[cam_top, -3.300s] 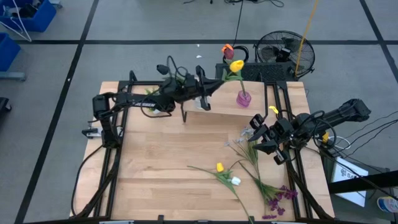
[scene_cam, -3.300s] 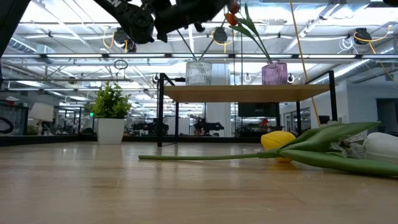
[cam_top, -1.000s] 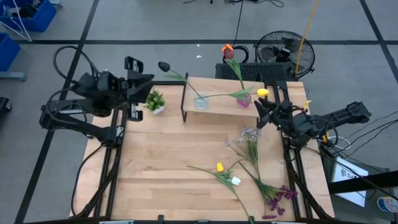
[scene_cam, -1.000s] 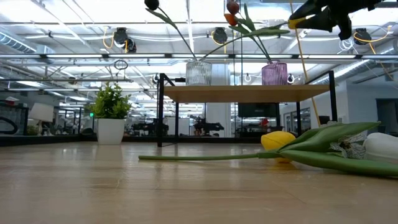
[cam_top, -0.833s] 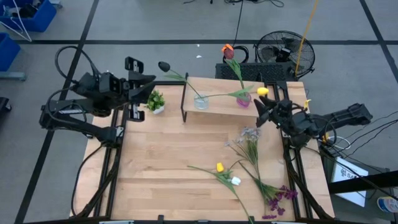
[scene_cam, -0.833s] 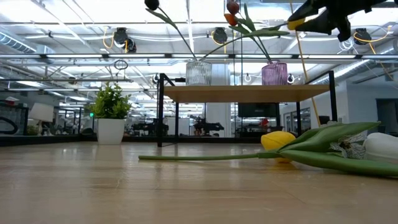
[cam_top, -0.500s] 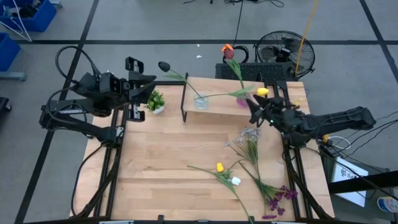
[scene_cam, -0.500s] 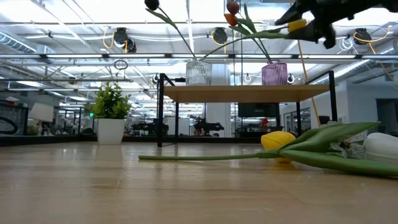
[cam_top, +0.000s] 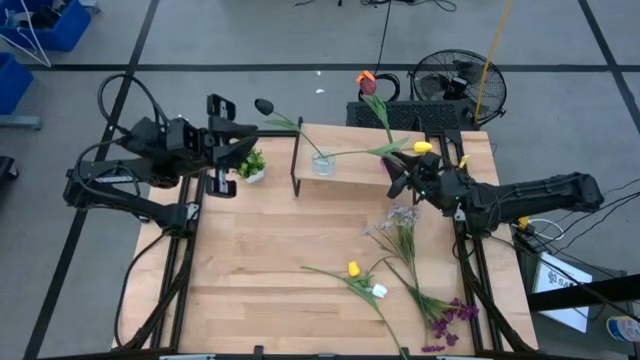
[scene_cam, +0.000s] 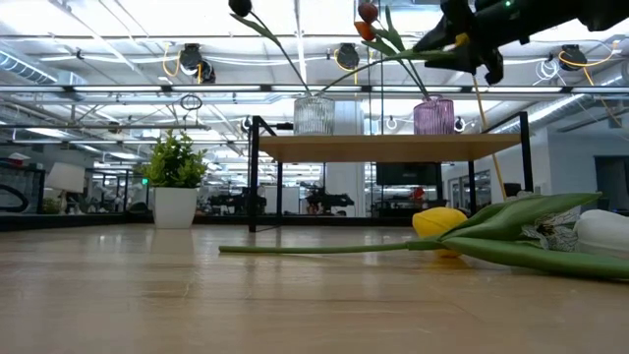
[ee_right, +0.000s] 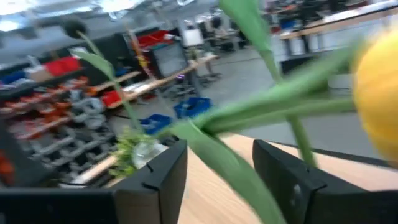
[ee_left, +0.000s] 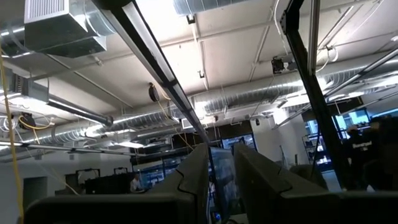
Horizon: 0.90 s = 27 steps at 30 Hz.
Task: Pick and place flowers into a vace then onto a shelf
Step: Put the yellow tulip into the transparent vase
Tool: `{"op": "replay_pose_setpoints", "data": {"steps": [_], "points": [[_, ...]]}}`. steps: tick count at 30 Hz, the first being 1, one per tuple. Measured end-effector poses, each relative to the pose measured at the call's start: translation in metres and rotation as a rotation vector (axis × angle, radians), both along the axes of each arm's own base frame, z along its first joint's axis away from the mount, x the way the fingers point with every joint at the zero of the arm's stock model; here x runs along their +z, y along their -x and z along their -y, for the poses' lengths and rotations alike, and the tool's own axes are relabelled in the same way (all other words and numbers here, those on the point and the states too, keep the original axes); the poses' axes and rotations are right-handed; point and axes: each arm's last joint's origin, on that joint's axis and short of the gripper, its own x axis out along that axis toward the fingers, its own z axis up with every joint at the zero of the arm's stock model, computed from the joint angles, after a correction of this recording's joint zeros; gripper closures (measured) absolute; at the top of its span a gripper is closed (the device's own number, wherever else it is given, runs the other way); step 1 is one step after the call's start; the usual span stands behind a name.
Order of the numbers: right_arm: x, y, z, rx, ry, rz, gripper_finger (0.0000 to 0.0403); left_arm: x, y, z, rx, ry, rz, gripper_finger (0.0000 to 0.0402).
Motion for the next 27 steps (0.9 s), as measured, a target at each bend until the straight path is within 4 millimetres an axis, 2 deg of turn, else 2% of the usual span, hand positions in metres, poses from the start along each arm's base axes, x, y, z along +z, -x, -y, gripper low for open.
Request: {"op": "replay_pose_setpoints", "data": {"steps": [4, 10, 18, 27], "points": [[0.004, -0.002, 0.003, 0.093, 0.008, 0.04, 0.0252, -0.002, -0.001, 0.0, 0.004, 0.005, -0.019, 0.0316], [0.004, -0.001, 0.01, 0.091, 0.022, 0.03, 0.0283, -0.001, -0.001, -0.001, 0.028, 0.022, -0.018, 0.0316], [0.007, -0.002, 0.017, 0.17, 0.049, 0.04, 0.0391, -0.001, -0.001, -0.001, 0.044, 0.0, -0.016, 0.0316], [0.016, -0.001, 0.018, 0.185, 0.128, 0.087, 0.04, -0.001, -0.001, -0.001, 0.045, -0.001, -0.016, 0.0316]]}}
